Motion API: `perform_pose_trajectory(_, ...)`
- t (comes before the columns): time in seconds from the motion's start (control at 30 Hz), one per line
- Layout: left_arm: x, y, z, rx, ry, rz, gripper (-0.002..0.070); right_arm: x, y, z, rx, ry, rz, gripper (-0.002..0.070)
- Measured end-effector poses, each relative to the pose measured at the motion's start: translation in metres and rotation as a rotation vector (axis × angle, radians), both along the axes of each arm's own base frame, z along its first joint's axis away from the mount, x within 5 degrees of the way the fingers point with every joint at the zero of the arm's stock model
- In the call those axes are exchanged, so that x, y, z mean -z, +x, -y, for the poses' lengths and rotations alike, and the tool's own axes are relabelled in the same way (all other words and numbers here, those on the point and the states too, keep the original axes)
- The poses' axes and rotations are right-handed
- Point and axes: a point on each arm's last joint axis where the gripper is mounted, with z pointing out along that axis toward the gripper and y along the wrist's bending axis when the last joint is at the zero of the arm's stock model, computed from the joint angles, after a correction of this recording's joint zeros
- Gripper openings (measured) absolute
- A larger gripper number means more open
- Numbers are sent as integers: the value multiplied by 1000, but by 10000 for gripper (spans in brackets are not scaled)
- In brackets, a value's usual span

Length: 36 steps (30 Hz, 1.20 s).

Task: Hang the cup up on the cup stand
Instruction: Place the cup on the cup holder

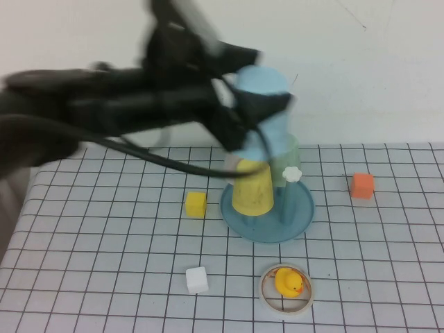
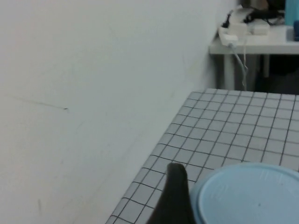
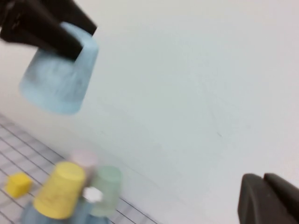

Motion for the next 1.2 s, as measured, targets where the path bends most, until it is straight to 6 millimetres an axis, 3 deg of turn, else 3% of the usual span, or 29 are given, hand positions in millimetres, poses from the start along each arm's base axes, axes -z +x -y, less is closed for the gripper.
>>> perform_pose_trajectory(0.2, 39, 32, 51, 57, 71, -5, 536, 6, 4, 15, 168, -21, -39, -1)
perform_pose_trajectory(0.37, 70, 66, 71, 45, 95, -35, 536, 22, 6, 29, 332, -76, -95, -1)
perform_pose_trajectory(0.53, 105, 93, 87, 21, 120, -66, 536, 34, 6, 34, 386, -115, -121, -1)
perform_pose_trajectory(0.8, 139, 123, 98, -48, 126, -122, 536, 35, 6, 33, 382, -117, -123, -1)
perform_pose_trajectory(1.0, 150, 128, 101, -57, 105, -181, 536, 35, 6, 33, 379, -116, -123, -1)
perform_pose_trajectory(1.2, 157, 133, 99, -141, 37, -351, 536, 35, 6, 33, 375, -116, -122, -1)
